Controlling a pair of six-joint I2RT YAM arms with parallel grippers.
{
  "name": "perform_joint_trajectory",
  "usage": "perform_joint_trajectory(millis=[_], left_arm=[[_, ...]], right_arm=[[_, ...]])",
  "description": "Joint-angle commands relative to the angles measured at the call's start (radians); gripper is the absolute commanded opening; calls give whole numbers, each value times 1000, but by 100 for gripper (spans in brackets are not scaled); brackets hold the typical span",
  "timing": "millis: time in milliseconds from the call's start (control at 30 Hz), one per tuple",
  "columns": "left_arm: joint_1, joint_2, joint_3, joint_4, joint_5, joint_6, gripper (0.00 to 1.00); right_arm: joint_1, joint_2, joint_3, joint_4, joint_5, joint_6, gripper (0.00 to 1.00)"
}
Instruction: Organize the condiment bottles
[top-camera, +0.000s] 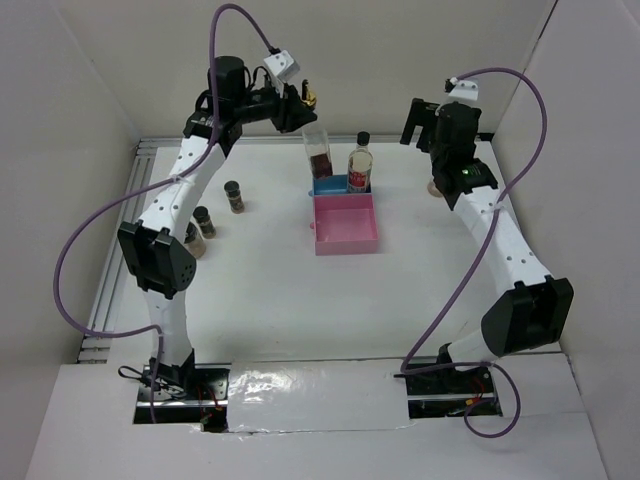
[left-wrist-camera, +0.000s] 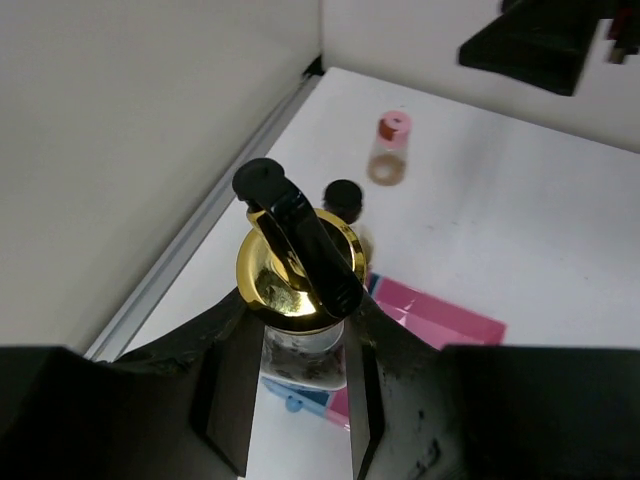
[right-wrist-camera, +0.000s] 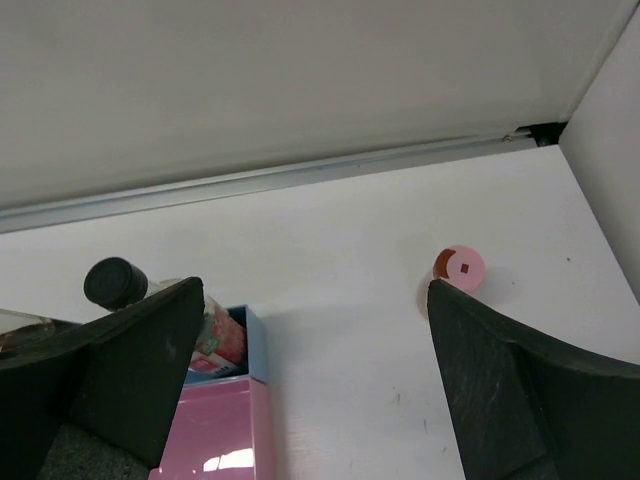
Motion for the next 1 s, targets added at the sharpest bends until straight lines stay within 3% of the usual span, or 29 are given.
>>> perform_joint_trajectory(millis=[0, 367, 967], left_arm=[[13, -26, 24, 167, 184, 25, 0], [19, 36, 7, 273, 379, -11, 0], [2, 137, 14, 417, 353, -34, 0]], right_arm=[[-22, -41, -3, 3, -132, -40, 99], [-48, -66, -28, -3, -200, -54, 99], [-59, -86, -80, -18, -220, -60, 99]])
